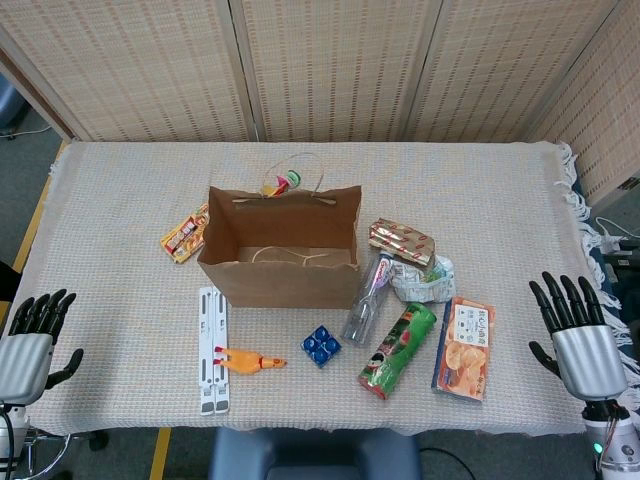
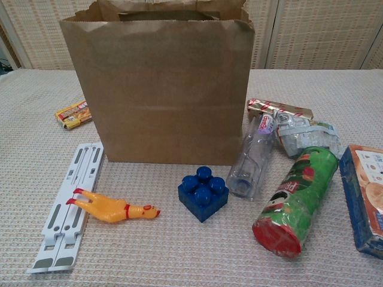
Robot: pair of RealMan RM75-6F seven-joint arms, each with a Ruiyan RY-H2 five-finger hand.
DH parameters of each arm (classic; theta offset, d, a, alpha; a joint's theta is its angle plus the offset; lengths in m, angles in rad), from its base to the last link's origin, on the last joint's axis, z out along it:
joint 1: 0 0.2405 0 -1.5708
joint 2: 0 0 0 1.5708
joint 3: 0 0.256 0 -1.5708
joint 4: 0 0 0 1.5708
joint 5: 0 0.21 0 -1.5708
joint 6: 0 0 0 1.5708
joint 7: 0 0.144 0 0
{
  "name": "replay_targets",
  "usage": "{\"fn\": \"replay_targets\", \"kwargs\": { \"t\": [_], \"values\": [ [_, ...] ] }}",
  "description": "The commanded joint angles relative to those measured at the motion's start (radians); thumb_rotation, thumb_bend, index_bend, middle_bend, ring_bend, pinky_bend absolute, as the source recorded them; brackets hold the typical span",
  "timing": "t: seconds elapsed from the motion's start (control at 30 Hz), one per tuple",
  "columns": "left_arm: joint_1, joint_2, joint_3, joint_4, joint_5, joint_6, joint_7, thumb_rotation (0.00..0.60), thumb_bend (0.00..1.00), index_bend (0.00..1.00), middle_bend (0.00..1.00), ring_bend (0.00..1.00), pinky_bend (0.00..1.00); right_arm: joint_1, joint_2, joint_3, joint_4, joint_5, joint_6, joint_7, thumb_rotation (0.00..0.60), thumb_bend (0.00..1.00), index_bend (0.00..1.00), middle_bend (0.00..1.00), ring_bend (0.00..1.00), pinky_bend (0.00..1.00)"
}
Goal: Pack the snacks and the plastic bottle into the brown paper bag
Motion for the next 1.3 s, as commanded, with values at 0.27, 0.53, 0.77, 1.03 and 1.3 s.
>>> {"fn": "replay_targets", "kwargs": {
  "t": [0.27, 0.53, 0.77, 1.03, 1.3],
  "values": [
    [0.001, -0.001, 0.001, 0.004, 0.002, 0.003, -0.005, 0.6, 0.35, 0.0, 0.0, 0.0, 0.0, 0.024, 0.041, -0.039, 0.023, -0.066, -0.045, 0.024, 0.6, 0.06, 0.0, 0.0, 0.0, 0.0],
    [-0.002, -0.007, -0.005, 0.005, -0.005, 0.001, 0.011, 0.6, 0.35, 0.0, 0.0, 0.0, 0.0, 0.144, 0.181, -0.159, 0.036, -0.228, -0.256, 0.076, 0.6, 0.0, 0.0, 0.0, 0.0, 0.0],
    [-0.001, -0.013, -0.009, -0.001, -0.017, 0.004, 0.033, 0.6, 0.35, 0.0, 0.0, 0.0, 0.0, 0.241, 0.257, -0.212, 0.028, -0.344, -0.359, 0.087, 0.6, 0.0, 0.0, 0.0, 0.0, 0.02],
    [0.007, -0.013, -0.007, 0.0, -0.016, 0.014, 0.024, 0.6, 0.35, 0.0, 0.0, 0.0, 0.0, 0.296, 0.29, -0.231, 0.001, -0.379, -0.461, 0.009, 0.6, 0.0, 0.0, 0.0, 0.0, 0.0],
    [0.008, -0.013, -0.008, -0.003, -0.019, 0.015, 0.026, 0.6, 0.35, 0.0, 0.0, 0.0, 0.0, 0.365, 0.274, -0.218, -0.047, -0.384, -0.608, -0.116, 0.6, 0.0, 0.0, 0.0, 0.0, 0.0]
  ]
}}
